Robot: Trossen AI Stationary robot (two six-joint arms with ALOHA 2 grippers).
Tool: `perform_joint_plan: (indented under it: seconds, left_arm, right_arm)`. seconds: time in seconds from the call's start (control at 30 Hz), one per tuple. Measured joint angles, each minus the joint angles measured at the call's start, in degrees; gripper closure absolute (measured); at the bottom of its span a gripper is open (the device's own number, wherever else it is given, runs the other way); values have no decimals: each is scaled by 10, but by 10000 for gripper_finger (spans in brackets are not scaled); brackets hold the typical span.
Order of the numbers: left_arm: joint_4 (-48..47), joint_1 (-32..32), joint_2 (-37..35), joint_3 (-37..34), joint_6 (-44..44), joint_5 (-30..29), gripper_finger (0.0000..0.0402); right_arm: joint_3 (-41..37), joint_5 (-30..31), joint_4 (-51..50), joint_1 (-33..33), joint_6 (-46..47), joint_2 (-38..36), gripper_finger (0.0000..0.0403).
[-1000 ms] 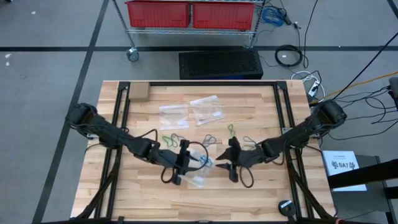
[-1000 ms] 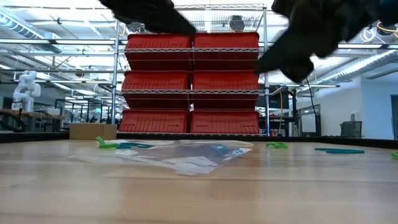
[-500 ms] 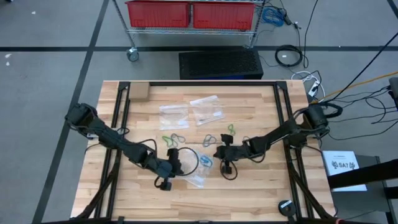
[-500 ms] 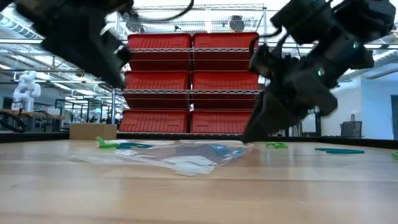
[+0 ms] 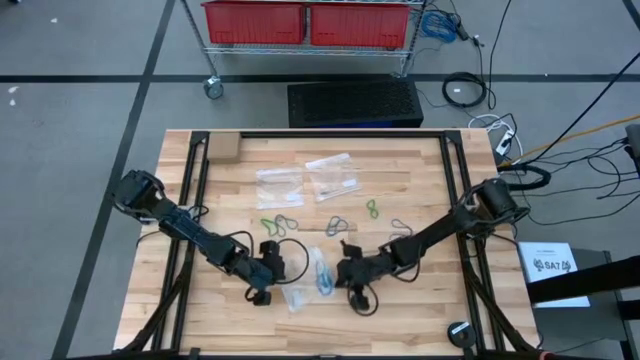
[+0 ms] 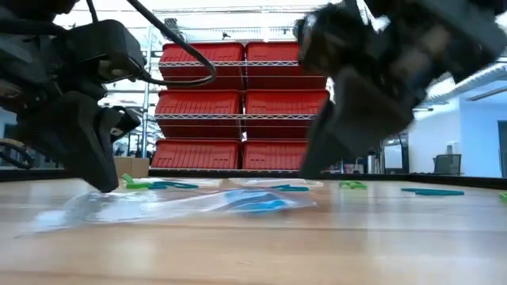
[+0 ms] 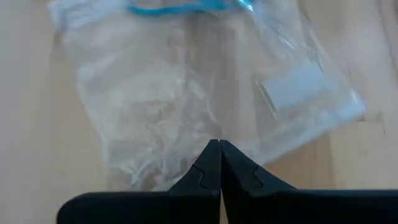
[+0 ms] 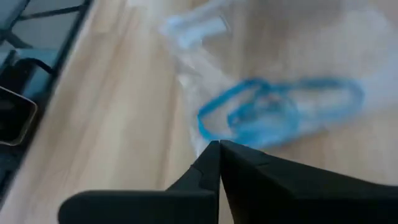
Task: Sort rubber bands
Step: Close the transparent zip bag
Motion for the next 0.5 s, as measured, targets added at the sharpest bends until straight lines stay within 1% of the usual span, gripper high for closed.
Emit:
perform_joint_plan:
  seconds: [0.07,0.13,0.2,0.23,0.27,0.33,0.5]
  left_arm:
    - [1,-1,0,0,0,-14,400]
    - [0,-4,-5,0,0,-26,400]
    - [0,-11,-16,0,0,-28,400]
    - [0,-15,-22,0,0,-28,400]
    - [0,-21,-29,0,0,-28,400]
    - [-3,-33,-44,0,0,-32,400]
    - [-29,-56,-80,1,2,-66,400]
  right_arm:
    - [36,12,-50,3,-18,0,403]
    - [66,44,-100,-1,-33,-6,402]
    - [84,64,-126,-19,-45,-10,397]
    - [89,62,-130,-32,-48,-10,393]
    - [92,53,-132,-46,-51,-10,386]
    - [93,13,-121,-80,-61,-9,368]
    - [95,-74,-63,-153,-116,3,307]
